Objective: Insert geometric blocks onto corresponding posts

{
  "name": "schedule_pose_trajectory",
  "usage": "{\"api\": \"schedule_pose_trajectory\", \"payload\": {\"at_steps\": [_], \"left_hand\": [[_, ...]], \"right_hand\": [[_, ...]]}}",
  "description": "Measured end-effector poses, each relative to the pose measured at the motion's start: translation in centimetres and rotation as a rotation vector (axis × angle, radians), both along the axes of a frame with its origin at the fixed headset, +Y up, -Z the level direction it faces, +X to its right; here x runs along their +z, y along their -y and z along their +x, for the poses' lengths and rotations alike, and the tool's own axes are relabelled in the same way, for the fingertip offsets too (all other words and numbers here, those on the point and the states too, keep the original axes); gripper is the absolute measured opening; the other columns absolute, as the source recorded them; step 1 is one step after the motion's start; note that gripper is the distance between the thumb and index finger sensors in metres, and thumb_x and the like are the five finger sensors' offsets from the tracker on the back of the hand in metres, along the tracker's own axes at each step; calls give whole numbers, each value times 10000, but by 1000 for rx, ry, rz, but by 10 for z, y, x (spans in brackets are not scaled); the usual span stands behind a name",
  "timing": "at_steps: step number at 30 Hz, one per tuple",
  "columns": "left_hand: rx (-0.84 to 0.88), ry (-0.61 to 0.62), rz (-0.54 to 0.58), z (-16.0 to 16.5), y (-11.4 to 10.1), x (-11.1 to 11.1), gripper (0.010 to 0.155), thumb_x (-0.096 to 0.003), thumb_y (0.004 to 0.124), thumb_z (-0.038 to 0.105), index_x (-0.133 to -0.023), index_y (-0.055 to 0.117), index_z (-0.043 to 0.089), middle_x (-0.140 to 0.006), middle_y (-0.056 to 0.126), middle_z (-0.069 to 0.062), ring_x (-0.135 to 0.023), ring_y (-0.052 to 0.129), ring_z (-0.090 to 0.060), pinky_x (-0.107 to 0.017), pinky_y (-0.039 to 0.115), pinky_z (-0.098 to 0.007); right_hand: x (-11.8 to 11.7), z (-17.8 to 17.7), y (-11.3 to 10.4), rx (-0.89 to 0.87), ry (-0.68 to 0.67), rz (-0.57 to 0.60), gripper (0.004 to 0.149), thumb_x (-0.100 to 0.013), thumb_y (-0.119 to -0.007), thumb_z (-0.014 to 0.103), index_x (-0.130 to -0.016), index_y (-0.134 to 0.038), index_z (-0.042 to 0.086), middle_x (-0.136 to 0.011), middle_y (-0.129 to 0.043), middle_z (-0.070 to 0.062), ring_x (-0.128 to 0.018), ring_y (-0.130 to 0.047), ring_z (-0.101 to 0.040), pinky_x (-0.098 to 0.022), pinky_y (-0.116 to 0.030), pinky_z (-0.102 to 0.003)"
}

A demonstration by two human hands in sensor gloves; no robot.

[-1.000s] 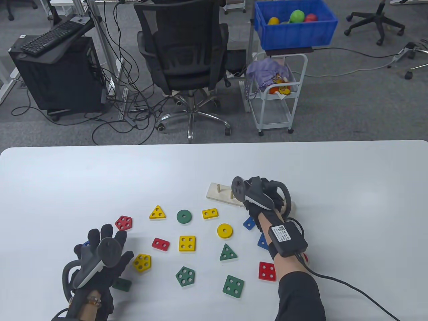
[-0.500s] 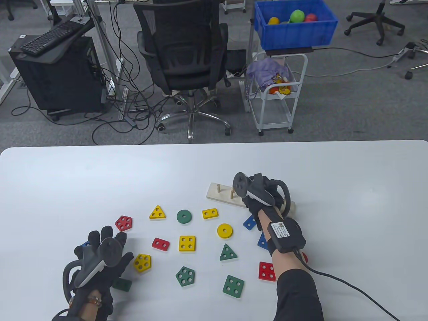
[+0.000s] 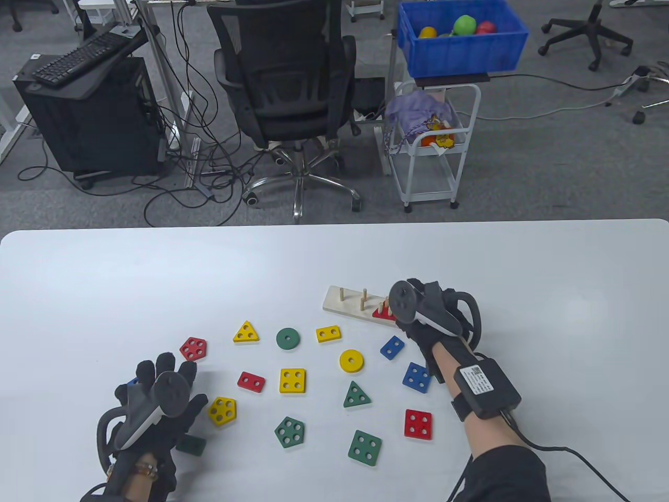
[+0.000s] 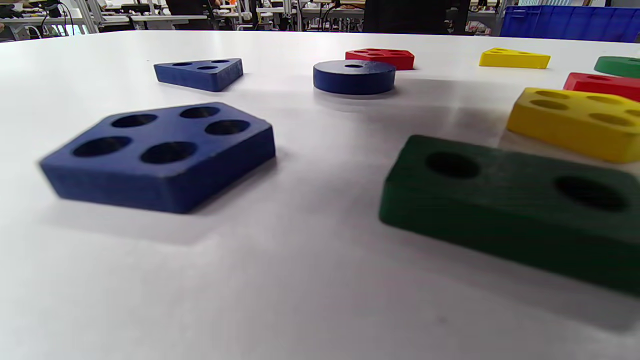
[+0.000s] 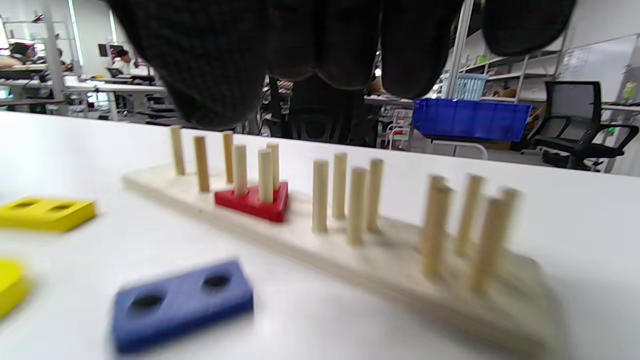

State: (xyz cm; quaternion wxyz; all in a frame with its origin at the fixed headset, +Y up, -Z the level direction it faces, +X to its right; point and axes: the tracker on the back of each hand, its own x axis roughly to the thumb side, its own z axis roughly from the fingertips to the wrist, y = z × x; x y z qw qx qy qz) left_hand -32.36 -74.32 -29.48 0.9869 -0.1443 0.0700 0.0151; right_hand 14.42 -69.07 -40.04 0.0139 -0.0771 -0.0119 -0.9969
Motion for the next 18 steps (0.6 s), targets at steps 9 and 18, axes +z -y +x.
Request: {"api": "schedule_pose_trajectory", "payload": {"at_steps": [9, 18], "left_hand": [[2, 24, 5, 6, -2, 1, 733, -480, 515, 682, -1113, 199, 492, -1229, 29, 83, -1162, 80, -313, -795, 185, -675], [-5, 31, 13, 7, -3, 4, 733, -480, 515, 682, -1116, 205, 487, -1229, 32, 76, -1158, 82, -321, -793, 192, -676]], "right_hand": [[87, 48, 41, 241, 91, -234, 626, -399, -859, 454, -950, -698, 204, -968, -796, -134, -784, -896, -416, -568, -703, -643], [108, 49, 64, 244, 92, -95, 579, -371, -878, 385, -895, -753, 173, -874, -871, -138, -683, -975, -342, -537, -757, -593]]}}
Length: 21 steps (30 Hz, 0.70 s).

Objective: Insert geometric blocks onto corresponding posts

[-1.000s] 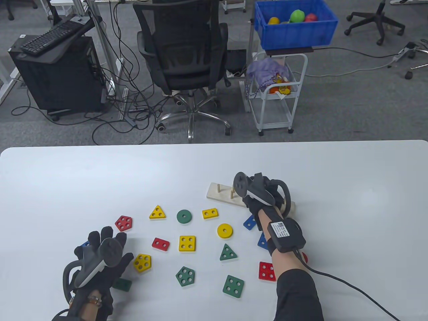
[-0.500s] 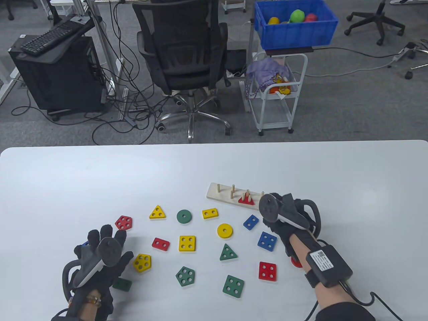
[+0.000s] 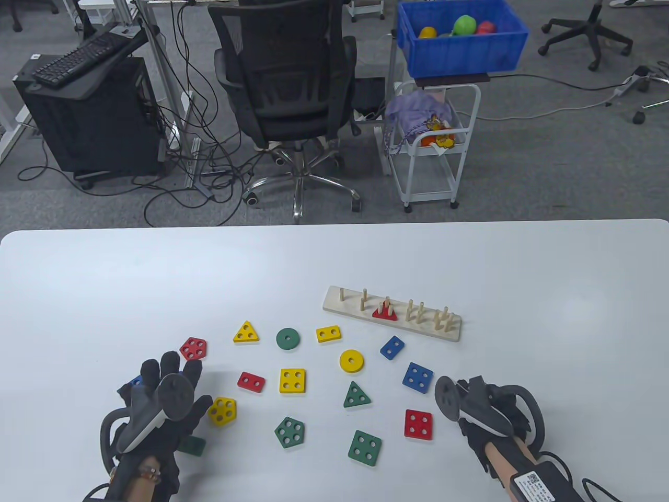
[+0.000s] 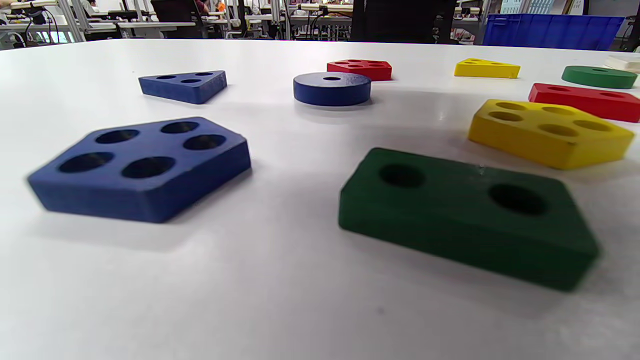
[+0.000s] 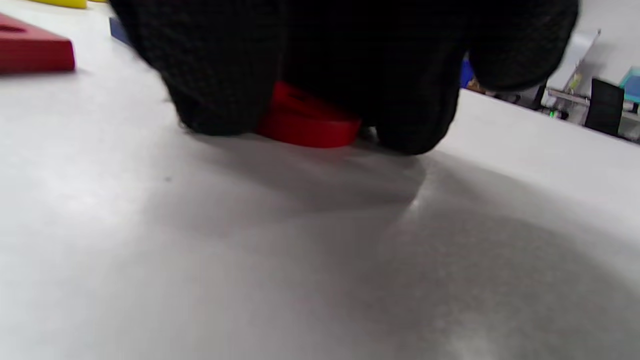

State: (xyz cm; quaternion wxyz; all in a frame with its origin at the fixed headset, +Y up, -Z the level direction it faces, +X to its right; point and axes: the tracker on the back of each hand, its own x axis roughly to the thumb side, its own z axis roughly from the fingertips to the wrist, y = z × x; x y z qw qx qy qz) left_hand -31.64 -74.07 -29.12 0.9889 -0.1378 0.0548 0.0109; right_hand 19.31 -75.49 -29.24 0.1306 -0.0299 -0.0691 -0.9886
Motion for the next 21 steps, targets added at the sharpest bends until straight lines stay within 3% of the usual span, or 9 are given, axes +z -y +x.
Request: {"api": "schedule_pose_trajectory", "payload": {"at_steps": [5, 9, 14, 21], "left_hand": [[2, 3, -3, 1, 0, 0, 730, -481, 515, 681, -1118, 217, 486, -1229, 31, 76, -1158, 80, -320, -793, 190, -676], [5, 0, -9, -1, 1, -1, 734, -481, 514, 682, -1113, 193, 491, -1222, 8, 79, -1155, 65, -317, -794, 182, -675], [6, -13, -9, -3, 2, -1, 732, -481, 515, 681, -1115, 204, 489, -1225, 18, 77, -1155, 71, -320, -793, 185, -675], [33, -23, 11, -6, -2, -1, 724, -480, 518, 678, -1116, 225, 493, -1226, 20, 88, -1160, 67, -310, -795, 174, -675]], "right_hand": [[-9, -5, -11, -30, -23, 20, 598, -362, -903, 400, -893, -759, 165, -866, -880, -147, -670, -979, -345, -530, -753, -605], [-29, -30, -41, -75, -94, 89, 607, -361, -903, 405, -900, -751, 171, -884, -866, -140, -681, -971, -347, -536, -742, -618], [-76, -81, -76, -104, -188, 160, 606, -362, -903, 403, -907, -737, 197, -907, -846, -119, -730, -934, -351, -561, -712, -643], [-143, -148, -88, -159, -180, 187, 606, -364, -904, 407, -907, -739, 194, -901, -849, -129, -694, -953, -355, -546, -731, -617]]}}
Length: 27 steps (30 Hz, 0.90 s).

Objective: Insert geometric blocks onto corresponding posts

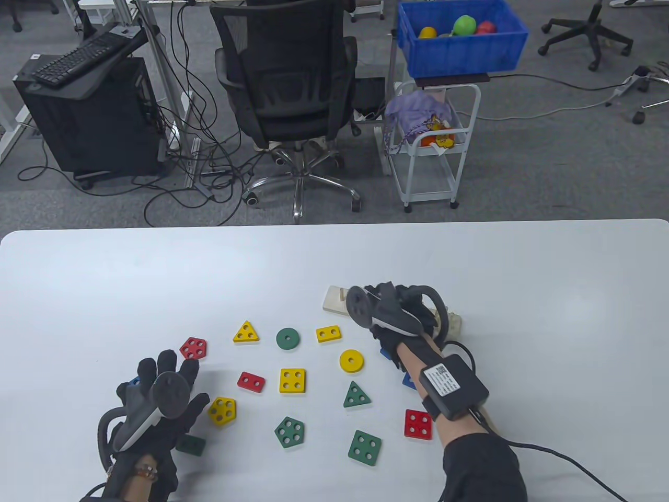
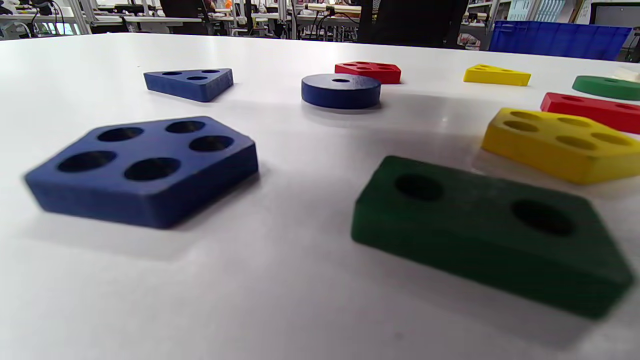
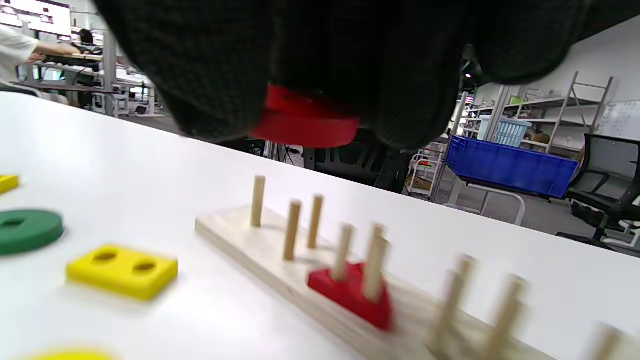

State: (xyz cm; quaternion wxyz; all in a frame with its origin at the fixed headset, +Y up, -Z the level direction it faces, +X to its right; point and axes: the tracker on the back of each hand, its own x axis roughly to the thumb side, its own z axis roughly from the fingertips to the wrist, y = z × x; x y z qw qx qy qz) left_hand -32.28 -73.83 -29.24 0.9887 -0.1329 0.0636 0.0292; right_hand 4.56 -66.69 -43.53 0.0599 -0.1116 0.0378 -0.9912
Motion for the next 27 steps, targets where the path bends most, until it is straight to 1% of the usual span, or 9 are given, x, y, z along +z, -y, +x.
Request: {"api": "schedule_pose_trajectory", "payload": {"at_steps": [1, 3, 7, 10, 14, 20, 23, 25, 27], "left_hand": [[4, -1, 1, -1, 0, 0, 725, -480, 520, 678, -1116, 227, 493, -1227, 23, 87, -1160, 69, -311, -795, 176, -676], [1, -2, -5, -1, 1, 0, 723, -481, 519, 678, -1117, 231, 491, -1228, 22, 87, -1161, 68, -311, -795, 175, -676], [0, 3, -15, 0, 3, -1, 723, -481, 519, 677, -1118, 231, 492, -1221, 5, 86, -1158, 63, -312, -796, 175, -675], [-4, 8, -19, 1, 3, -1, 724, -480, 519, 678, -1118, 233, 492, -1221, 4, 86, -1158, 60, -313, -795, 175, -676], [4, 10, -22, 1, 4, -3, 723, -481, 518, 678, -1118, 231, 493, -1220, 1, 87, -1157, 56, -312, -796, 172, -675], [-12, 10, -37, 2, 8, -3, 723, -480, 519, 679, -1118, 236, 491, -1220, 4, 86, -1157, 59, -314, -796, 175, -675], [-12, 7, -39, 2, 8, -3, 722, -481, 518, 678, -1119, 237, 490, -1221, 5, 84, -1157, 60, -313, -795, 176, -675], [-13, 6, -43, 2, 7, -3, 724, -479, 519, 679, -1119, 237, 492, -1221, 5, 85, -1157, 59, -313, -795, 176, -675], [-11, 4, -46, 2, 7, -3, 722, -481, 519, 678, -1118, 238, 492, -1221, 5, 86, -1157, 58, -312, -796, 174, -674]], "right_hand": [[-11, -11, 3, -10, 10, -7, 607, -364, -905, 406, -907, -737, 195, -903, -848, -127, -696, -951, -355, -548, -729, -619], [-26, -24, 9, -10, 31, -19, 606, -367, -904, 402, -911, -733, 199, -913, -841, -124, -712, -941, -360, -557, -719, -623], [-49, -40, 27, -27, 66, -19, 600, -370, -907, 385, -915, -725, 213, -937, -820, -111, -739, -922, -369, -579, -695, -639], [-55, -43, 37, -46, 69, -22, 596, -375, -909, 368, -921, -718, 224, -955, -805, -102, -781, -890, -380, -596, -670, -656], [-60, -44, 46, -58, 72, -11, 596, -376, -908, 364, -923, -713, 230, -962, -799, -94, -798, -876, -378, -605, -659, -662], [-64, -43, 54, -49, 92, -32, 597, -378, -905, 368, -926, -711, 232, -964, -798, -93, -810, -867, -376, -609, -653, -665], [-67, -43, 60, -53, 89, -69, 597, -387, -898, 367, -935, -700, 237, -976, -785, -90, -839, -843, -382, -620, -639, -672], [-66, -42, 62, -47, 80, -94, 640, -387, -892, 384, -965, -661, 237, -1019, -732, -100, -893, -788, -401, -631, -617, -686], [-61, -38, 56, -35, 69, -79, 645, -393, -881, 390, -974, -646, 234, -1039, -699, -107, -914, -764, -404, -637, -607, -691]]}}
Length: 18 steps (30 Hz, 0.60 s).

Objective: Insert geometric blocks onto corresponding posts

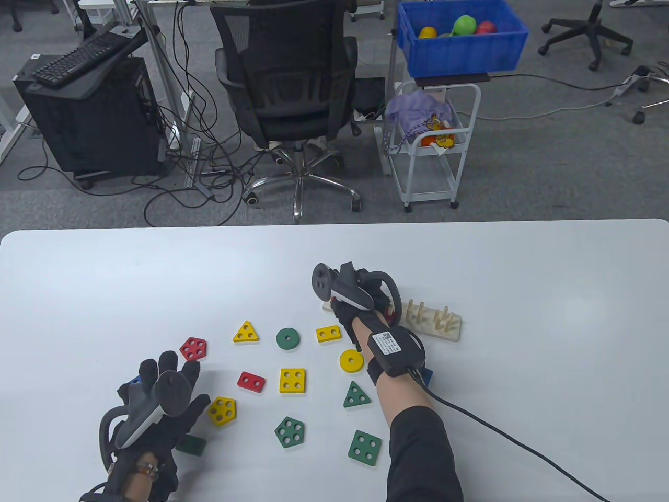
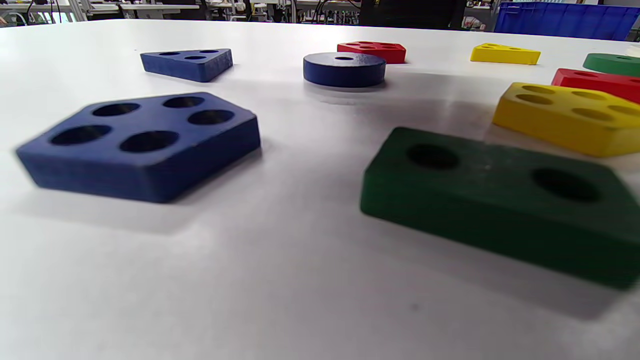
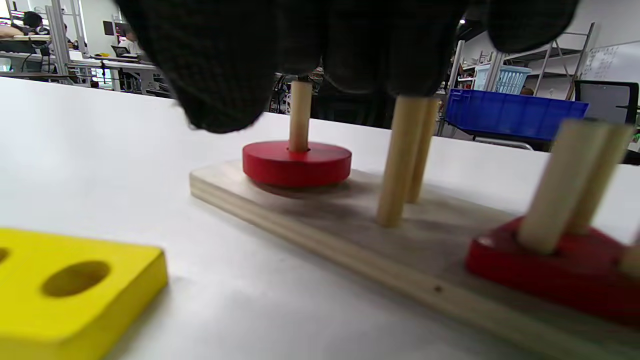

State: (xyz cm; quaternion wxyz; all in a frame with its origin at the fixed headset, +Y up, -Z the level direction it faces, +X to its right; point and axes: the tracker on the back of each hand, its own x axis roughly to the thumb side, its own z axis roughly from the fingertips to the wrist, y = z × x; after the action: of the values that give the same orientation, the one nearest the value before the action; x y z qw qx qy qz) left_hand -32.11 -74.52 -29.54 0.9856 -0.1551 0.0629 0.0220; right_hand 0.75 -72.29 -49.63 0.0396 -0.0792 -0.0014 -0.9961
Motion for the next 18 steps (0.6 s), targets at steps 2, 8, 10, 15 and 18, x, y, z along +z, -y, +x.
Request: {"api": "schedule_pose_trajectory", "payload": {"at_steps": [2, 8, 10, 15, 18], "left_hand": [[2, -3, -1, 0, 0, 0, 723, -480, 519, 679, -1119, 238, 491, -1221, 4, 86, -1157, 59, -313, -796, 173, -675], [2, -3, -2, -1, 0, -1, 725, -480, 521, 677, -1121, 239, 488, -1222, 8, 85, -1157, 58, -314, -797, 175, -673], [-1, 0, -3, 0, 0, -1, 725, -480, 521, 678, -1121, 241, 487, -1223, 8, 84, -1156, 60, -314, -797, 176, -673], [14, -10, 7, -4, -4, -1, 724, -481, 520, 677, -1121, 241, 487, -1223, 13, 84, -1157, 65, -315, -798, 182, -673], [13, -17, 16, -6, -5, 0, 724, -481, 520, 677, -1122, 245, 486, -1225, 18, 81, -1157, 68, -316, -797, 185, -673]], "right_hand": [[7, 6, -9, 5, -12, 15, 636, -399, -872, 390, -973, -646, 234, -1038, -698, -109, -914, -761, -404, -639, -603, -689], [55, 46, -34, 32, -93, 22, 616, -403, -868, 395, -960, -668, 224, -1013, -730, -118, -883, -791, -403, -616, -639, -666], [76, 61, -33, 84, -114, -2, 617, -403, -866, 402, -960, -673, 219, -1000, -749, -118, -864, -813, -399, -607, -655, -657], [112, 103, -14, 192, -51, -193, 601, -407, -863, 422, -946, -703, 209, -949, -815, -117, -763, -908, -382, -561, -713, -627], [128, 121, 5, 228, -35, -268, 631, -397, -866, 442, -957, -691, 209, -964, -803, -116, -780, -898, -390, -572, -698, -641]]}}
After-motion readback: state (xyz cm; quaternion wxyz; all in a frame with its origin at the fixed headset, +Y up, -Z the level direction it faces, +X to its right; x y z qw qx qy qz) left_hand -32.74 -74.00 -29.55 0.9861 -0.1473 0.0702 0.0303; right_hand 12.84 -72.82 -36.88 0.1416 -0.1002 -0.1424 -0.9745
